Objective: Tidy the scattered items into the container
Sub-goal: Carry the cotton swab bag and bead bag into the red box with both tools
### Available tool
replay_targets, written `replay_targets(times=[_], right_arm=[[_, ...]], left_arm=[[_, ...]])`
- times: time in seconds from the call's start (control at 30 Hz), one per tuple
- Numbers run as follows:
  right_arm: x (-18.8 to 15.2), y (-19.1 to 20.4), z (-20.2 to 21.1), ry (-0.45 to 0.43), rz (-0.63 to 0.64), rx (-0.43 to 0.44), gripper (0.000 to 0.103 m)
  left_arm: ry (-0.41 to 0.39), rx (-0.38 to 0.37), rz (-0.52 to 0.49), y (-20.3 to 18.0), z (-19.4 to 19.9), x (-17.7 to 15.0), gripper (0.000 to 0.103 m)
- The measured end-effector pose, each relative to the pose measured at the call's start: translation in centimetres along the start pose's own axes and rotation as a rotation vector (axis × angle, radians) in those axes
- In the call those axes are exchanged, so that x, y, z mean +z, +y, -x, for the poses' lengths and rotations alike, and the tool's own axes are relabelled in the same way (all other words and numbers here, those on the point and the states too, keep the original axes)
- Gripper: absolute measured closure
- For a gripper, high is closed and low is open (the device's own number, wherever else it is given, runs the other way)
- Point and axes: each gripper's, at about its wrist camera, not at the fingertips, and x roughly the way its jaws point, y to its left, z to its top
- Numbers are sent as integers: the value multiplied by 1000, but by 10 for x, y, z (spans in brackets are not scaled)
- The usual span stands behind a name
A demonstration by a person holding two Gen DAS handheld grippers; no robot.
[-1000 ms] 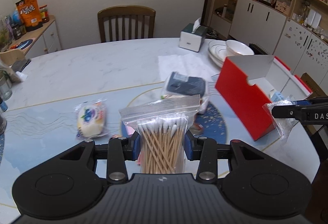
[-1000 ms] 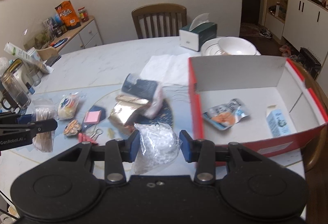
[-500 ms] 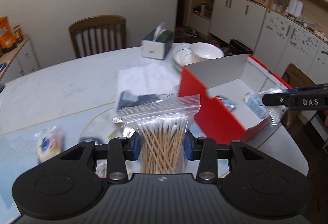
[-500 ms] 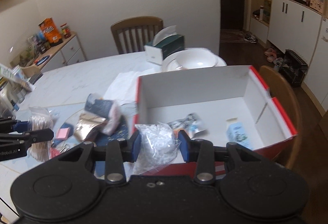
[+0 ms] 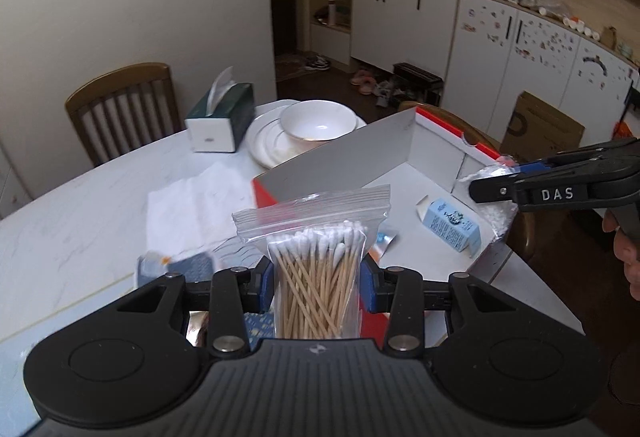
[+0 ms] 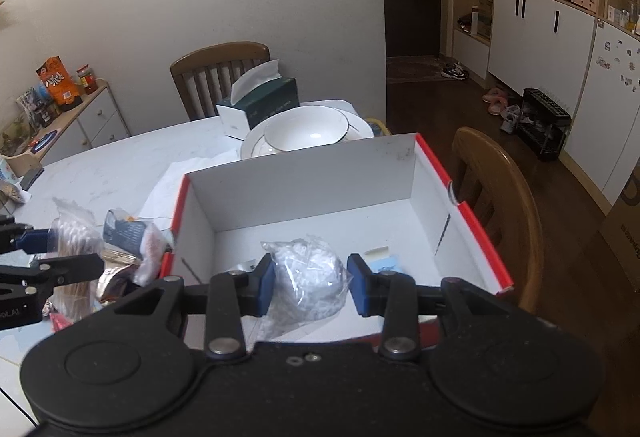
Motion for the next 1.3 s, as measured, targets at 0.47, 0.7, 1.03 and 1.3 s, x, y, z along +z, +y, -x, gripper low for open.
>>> replay_targets(times=[0.47, 0.7, 1.03, 1.3], right_arm=[[11, -9, -28, 30, 50, 19, 67], [11, -13, -45, 47, 65, 32, 67], [0, -5, -79, 140, 156, 96, 67], [-9, -1, -104, 202, 212, 91, 67]], left_arm=[[54, -43, -77, -20, -65, 54, 64], [76, -77, -137, -30, -101, 75, 64], [154, -100, -242, -53, -157, 88, 64], [230, -117, -280, -62, -197, 84, 64]])
